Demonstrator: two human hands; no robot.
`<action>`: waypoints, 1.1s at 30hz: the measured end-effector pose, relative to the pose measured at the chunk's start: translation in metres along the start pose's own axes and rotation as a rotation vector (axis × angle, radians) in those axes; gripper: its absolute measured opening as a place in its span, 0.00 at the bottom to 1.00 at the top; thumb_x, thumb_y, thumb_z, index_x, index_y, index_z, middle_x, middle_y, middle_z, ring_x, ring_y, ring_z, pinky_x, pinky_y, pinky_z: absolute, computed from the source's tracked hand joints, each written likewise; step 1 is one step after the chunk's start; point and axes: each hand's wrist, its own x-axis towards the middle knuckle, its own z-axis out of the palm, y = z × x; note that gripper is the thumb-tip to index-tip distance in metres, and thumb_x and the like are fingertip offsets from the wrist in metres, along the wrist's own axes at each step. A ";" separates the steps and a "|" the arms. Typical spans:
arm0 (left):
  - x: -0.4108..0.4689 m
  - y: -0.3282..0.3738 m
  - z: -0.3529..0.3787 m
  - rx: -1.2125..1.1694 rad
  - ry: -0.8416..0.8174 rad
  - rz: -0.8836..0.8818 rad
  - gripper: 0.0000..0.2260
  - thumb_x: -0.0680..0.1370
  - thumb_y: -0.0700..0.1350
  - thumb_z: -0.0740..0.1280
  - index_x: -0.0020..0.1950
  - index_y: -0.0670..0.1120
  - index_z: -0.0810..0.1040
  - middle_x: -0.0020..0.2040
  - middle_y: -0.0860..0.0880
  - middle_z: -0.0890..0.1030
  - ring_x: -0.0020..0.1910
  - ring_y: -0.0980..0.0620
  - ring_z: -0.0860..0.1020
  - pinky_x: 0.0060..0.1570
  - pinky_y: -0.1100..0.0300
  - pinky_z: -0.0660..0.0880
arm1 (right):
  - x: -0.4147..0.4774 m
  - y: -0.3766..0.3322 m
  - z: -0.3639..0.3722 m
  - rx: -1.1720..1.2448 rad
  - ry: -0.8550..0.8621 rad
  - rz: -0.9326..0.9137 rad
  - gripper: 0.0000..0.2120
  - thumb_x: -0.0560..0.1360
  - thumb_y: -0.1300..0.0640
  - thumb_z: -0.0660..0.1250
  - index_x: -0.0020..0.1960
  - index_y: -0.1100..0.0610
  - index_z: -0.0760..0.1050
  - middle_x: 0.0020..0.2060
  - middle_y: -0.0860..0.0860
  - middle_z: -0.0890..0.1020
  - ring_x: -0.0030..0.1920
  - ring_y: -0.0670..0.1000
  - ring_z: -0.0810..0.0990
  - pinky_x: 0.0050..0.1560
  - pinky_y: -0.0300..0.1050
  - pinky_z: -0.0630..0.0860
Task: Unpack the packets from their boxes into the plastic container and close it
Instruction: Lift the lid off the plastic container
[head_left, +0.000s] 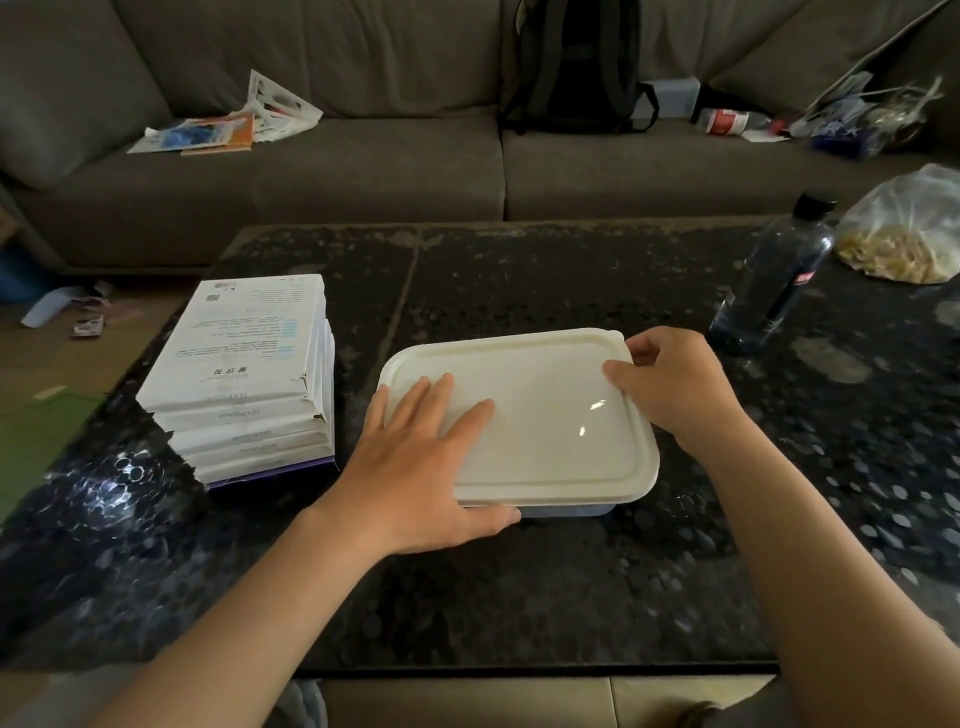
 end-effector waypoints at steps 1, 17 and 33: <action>-0.001 0.002 0.000 0.017 -0.003 0.001 0.46 0.68 0.80 0.54 0.78 0.62 0.41 0.81 0.47 0.38 0.80 0.45 0.35 0.76 0.40 0.36 | 0.000 0.001 0.001 -0.022 -0.008 0.008 0.06 0.77 0.55 0.72 0.53 0.51 0.78 0.44 0.47 0.81 0.44 0.48 0.81 0.38 0.43 0.77; -0.003 0.009 -0.002 -0.016 -0.025 -0.002 0.45 0.68 0.78 0.59 0.77 0.59 0.44 0.80 0.46 0.39 0.79 0.43 0.36 0.77 0.38 0.39 | -0.013 -0.013 -0.002 -0.153 -0.035 0.014 0.06 0.79 0.58 0.66 0.50 0.60 0.80 0.44 0.57 0.83 0.43 0.56 0.82 0.43 0.49 0.81; 0.001 0.015 -0.004 0.011 -0.084 -0.042 0.42 0.70 0.78 0.56 0.77 0.60 0.46 0.81 0.43 0.40 0.80 0.41 0.36 0.76 0.36 0.39 | -0.036 -0.010 -0.021 -0.387 -0.250 0.201 0.03 0.74 0.66 0.65 0.45 0.60 0.77 0.35 0.58 0.84 0.30 0.55 0.86 0.35 0.47 0.84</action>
